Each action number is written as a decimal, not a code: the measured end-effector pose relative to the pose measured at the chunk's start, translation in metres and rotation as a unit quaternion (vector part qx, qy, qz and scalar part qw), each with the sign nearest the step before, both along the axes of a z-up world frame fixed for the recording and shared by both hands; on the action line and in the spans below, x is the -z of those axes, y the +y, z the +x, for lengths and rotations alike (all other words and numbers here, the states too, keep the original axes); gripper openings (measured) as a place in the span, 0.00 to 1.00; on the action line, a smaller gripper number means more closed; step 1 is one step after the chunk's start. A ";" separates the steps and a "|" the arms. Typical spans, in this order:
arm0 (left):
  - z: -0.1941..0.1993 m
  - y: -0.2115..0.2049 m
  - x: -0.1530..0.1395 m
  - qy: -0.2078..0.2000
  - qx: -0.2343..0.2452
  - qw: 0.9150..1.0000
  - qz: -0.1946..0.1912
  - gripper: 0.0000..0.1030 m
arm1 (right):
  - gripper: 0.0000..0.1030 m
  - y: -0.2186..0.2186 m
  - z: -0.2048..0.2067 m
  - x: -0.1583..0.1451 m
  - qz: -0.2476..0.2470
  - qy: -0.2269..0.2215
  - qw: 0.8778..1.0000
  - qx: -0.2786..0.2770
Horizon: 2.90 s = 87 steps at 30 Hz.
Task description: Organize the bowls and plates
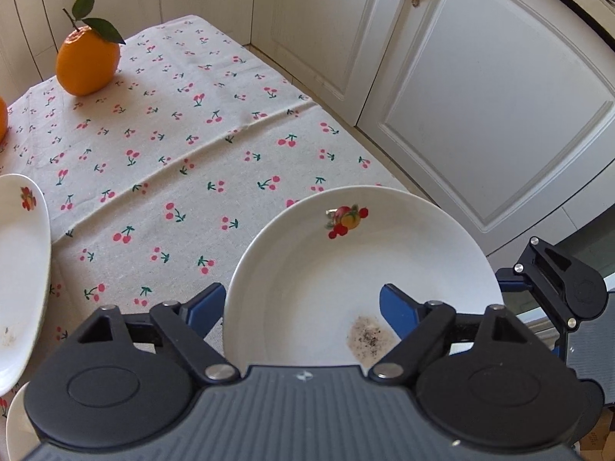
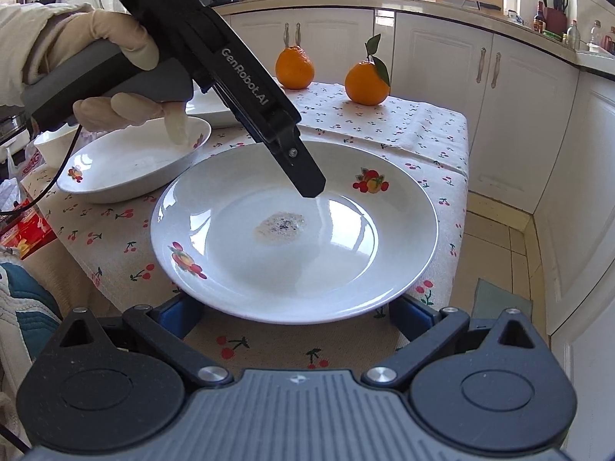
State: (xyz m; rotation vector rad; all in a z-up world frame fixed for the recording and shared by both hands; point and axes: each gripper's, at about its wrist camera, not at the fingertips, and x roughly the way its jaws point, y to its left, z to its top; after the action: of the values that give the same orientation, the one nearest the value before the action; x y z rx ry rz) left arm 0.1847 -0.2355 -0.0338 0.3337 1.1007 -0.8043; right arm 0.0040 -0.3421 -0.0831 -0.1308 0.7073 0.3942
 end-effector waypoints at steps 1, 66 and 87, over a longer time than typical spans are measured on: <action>0.001 -0.001 0.001 0.001 0.003 1.000 0.002 0.79 | 1.00 0.000 0.000 0.000 0.000 0.000 1.000 -0.003; 0.092 -0.026 0.011 -0.001 -0.015 1.000 -0.010 0.69 | 1.00 -0.020 0.093 -0.005 -0.053 0.010 0.998 -0.024; 0.071 -0.008 -0.017 -0.045 -0.025 0.999 -0.010 0.80 | 1.00 -0.019 0.067 -0.022 -0.037 0.014 0.999 0.025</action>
State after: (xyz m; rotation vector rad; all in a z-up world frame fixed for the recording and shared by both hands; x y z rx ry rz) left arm 0.2558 -0.2432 -0.0172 0.3218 1.0120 -0.7484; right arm 0.0710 -0.3616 -0.0607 -0.1773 0.7513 0.3226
